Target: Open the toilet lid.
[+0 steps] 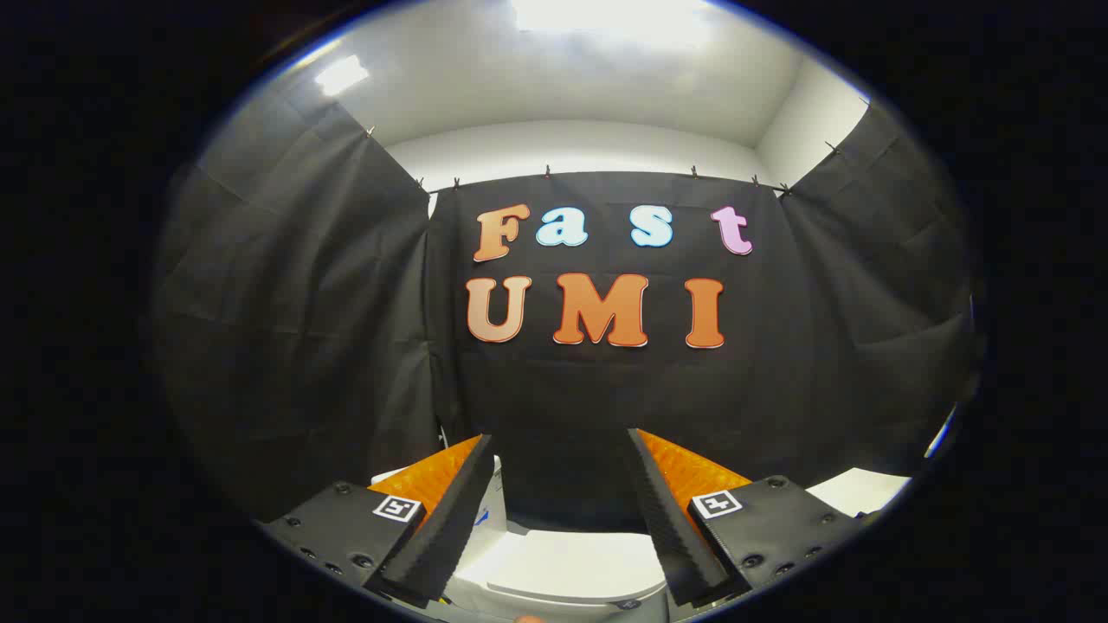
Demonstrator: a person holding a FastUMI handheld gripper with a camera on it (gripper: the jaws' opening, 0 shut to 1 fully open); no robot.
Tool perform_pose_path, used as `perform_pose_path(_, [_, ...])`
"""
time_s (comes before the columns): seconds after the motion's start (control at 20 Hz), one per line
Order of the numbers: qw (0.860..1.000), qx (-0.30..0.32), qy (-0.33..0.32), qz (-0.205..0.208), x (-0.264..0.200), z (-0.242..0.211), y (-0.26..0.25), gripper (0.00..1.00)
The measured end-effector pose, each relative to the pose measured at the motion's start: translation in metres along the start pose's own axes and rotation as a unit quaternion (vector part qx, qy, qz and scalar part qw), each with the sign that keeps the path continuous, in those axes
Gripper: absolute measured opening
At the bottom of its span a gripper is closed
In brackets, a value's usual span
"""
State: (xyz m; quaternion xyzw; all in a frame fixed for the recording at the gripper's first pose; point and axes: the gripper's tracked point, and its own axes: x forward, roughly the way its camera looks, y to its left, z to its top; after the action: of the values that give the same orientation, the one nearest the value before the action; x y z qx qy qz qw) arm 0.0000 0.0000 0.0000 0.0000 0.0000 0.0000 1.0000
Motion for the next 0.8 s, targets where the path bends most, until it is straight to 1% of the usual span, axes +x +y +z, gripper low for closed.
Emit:
perform_pose_path(0.4, [1.0, -0.01, -0.004, -0.006, -0.0013, 0.0064, -0.0062, 0.98])
perform_pose_path(0.8, [1.0, 0.002, 0.0, -0.008, 0.0022, 0.0024, -0.0103, 0.98])
